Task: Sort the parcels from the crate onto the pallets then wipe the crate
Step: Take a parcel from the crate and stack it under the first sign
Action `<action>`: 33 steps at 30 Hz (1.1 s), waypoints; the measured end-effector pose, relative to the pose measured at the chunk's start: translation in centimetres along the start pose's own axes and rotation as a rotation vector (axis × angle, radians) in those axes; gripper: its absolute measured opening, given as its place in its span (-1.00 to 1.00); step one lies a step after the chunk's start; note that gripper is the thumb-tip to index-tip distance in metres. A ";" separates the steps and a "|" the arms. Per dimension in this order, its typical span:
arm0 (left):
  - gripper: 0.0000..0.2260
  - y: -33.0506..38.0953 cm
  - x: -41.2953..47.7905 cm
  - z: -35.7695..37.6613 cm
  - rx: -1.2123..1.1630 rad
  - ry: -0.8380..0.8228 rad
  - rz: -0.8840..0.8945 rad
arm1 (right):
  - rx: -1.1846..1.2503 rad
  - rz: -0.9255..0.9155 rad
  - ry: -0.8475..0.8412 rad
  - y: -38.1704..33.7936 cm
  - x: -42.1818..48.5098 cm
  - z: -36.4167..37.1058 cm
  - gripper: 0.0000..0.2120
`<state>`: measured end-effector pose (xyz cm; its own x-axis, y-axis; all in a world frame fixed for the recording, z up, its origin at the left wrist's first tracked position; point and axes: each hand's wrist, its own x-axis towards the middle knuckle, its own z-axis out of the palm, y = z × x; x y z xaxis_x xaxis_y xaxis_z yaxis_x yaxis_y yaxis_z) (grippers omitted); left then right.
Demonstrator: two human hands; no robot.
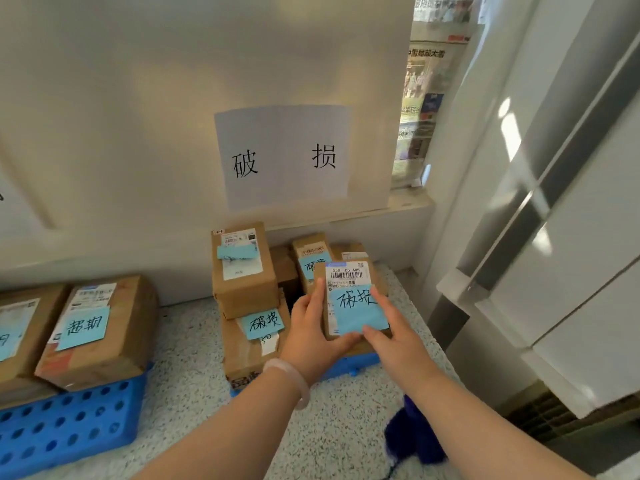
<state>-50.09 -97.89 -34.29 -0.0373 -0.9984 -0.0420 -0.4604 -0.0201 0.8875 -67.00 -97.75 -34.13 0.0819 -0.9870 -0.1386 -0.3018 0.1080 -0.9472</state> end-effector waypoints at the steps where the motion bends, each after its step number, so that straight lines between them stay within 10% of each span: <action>1: -0.06 0.7 1.2 0.3 0.002 -0.009 -0.006 | -0.009 -0.003 0.001 -0.3 1.1 -0.8 -0.41; 33: -0.13 -1.4 18.1 6.3 0.596 0.060 -0.136 | -0.142 0.045 -0.156 3.9 20.3 -6.1 -0.39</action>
<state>-55.72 -115.65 -39.21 0.0987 -0.9905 -0.0959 -0.8747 -0.1324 0.4662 -72.31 -118.14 -38.84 0.2084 -0.9499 -0.2331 -0.4383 0.1224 -0.8905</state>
